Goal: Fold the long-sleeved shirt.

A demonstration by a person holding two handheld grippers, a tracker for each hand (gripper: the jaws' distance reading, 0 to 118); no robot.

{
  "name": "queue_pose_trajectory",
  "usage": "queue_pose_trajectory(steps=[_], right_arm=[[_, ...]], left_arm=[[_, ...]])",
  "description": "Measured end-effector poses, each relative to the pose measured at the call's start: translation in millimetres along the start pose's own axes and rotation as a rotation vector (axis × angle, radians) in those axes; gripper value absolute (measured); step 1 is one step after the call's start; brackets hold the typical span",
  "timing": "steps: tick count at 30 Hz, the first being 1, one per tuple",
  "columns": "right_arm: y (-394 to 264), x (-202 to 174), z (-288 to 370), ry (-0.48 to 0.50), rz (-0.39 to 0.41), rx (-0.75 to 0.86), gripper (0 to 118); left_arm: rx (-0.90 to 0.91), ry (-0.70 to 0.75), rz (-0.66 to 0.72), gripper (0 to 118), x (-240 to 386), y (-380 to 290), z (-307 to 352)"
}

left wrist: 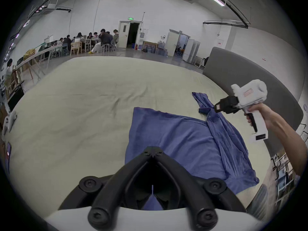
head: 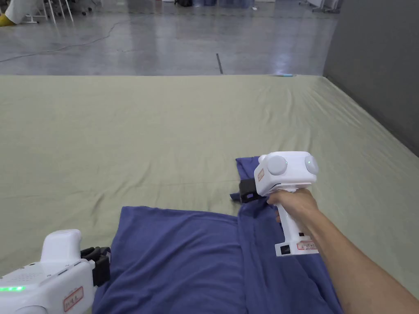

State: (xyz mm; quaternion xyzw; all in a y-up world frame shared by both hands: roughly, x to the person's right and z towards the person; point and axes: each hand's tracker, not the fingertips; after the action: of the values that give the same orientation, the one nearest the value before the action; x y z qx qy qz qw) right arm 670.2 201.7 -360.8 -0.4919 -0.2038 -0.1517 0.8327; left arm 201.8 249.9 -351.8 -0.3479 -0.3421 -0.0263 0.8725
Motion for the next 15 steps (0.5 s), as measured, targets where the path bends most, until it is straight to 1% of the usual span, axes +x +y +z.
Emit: queue_pose_trajectory(steps=[2,4,5,6,7,8,9,11,15], right_arm=[[6.7,-2.6,-16.2,-0.009,-0.015,-0.011,90],[9.4,-4.4,-28.5,-0.022,-0.036,-0.053,67],[8.0,-4.5,-32.4,-0.008,-0.049,-0.082,54],[4.7,-4.0,-30.7,-0.002,-0.055,-0.076,33],[0.3,-4.9,-23.7,-0.016,-0.073,-0.057,22],[-4.7,-4.6,-10.1,-0.028,-0.086,-0.015,21],[-11.4,-3.8,4.8,-0.003,-0.081,0.022,19],[-36.0,-2.6,49.5,0.054,-0.029,0.092,19],[-107.3,1.8,134.6,0.063,0.057,0.157,19]], left_arm=[[-0.012,0.001,0.001,0,-7.1,-0.5,-12.6],[-0.015,0.012,-0.001,0,-8.4,2.6,-14.9],[-0.016,0.017,-0.002,0,-8.9,0.7,-17.6],[-0.017,0.018,-0.001,0,-9.6,1.2,-17.8],[-0.016,0.02,0.003,0,-10.2,1.9,-16.6],[-0.011,0.017,0.01,0,-10.9,2.6,-14.8],[-0.005,0.012,0.017,0,-10.8,0.6,-13.0],[0.004,0.0,0.026,0,-9.5,0.5,-10.1],[0.017,0.001,0.016,0,-1.9,-1.8,0.0]])
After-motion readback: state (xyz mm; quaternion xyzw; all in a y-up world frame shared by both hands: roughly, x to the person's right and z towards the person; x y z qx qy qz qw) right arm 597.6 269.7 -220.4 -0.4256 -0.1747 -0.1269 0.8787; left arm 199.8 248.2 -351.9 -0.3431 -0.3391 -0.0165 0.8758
